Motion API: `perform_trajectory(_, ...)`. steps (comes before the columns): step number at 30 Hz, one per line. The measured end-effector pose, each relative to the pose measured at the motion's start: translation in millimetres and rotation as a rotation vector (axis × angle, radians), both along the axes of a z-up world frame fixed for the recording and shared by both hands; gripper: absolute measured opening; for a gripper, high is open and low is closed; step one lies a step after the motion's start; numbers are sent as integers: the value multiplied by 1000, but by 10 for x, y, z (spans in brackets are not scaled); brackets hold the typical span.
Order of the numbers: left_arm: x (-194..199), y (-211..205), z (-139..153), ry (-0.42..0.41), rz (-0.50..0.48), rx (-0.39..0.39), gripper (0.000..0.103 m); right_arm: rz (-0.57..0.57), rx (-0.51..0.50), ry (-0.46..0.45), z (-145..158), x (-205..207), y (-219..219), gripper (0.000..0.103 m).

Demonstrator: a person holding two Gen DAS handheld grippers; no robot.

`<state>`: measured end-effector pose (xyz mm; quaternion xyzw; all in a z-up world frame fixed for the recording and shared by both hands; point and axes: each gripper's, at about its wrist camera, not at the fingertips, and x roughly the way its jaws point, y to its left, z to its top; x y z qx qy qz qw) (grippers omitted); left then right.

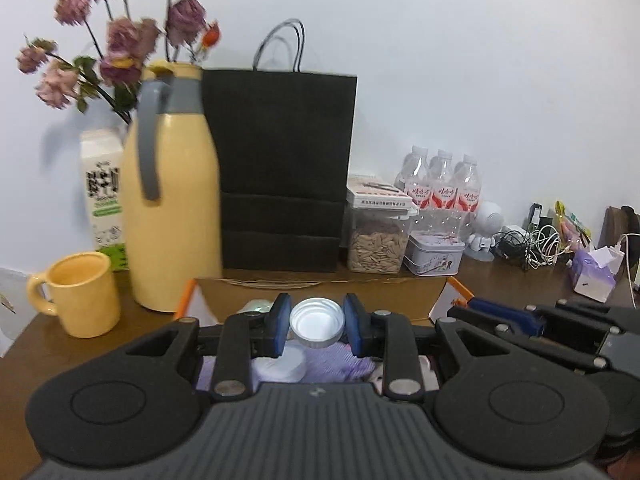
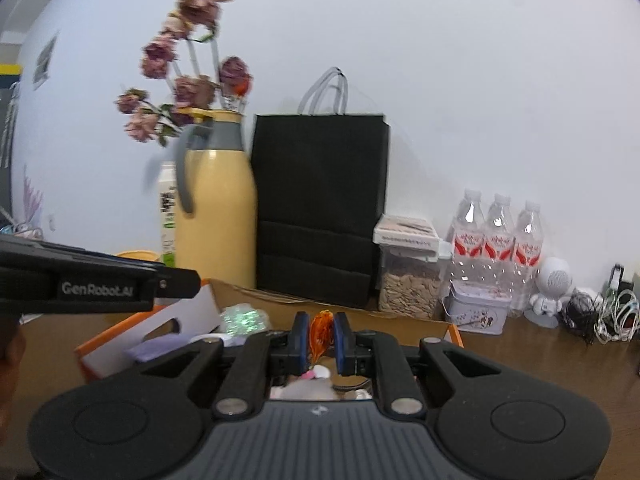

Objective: Organize objects
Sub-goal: 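Carry the cap and orange item into the box and open both grippers, then withdraw both open grippers from the box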

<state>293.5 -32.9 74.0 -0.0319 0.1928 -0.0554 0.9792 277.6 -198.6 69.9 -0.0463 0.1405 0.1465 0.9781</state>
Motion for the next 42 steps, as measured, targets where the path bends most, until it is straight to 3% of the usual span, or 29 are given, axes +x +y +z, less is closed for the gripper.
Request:
perform_trajectory(6, 370, -154, -186, 61, -12, -29, 29, -45, 38, 75, -152, 315, -168, 12)
perform_trajectory(14, 432, -129, -271, 84, -2, 3, 30, -39, 37, 128, -281, 427, -238, 13)
perform_trajectory(16, 435, -111, -258, 85, 2, 8, 40, -40, 37, 137, -294, 441, -242, 13)
perform_trajectory(17, 429, -106, -250, 83, 6, 13, 54, -43, 37, 139, -295, 442, -246, 16)
perform_trajectory(20, 427, -139, -255, 83, 20, 48, 98, -55, 48, 136, -272, 437, -274, 53)
perform_trajectory(21, 423, -151, -257, 78, 25, 59, 103, -58, 53, 134, -266, 434, -287, 70)
perform_trajectory(22, 411, -156, -256, 69, 33, 60, 103, -57, 58, 133, -263, 431, -298, 84)
perform_trajectory(25, 425, -164, -249, 82, 47, 63, 103, -57, 60, 144, -268, 448, -313, 103)
perform_trajectory(42, 341, -104, -156, 82, 50, 38, 103, -67, 38, 149, -262, 427, -295, 103)
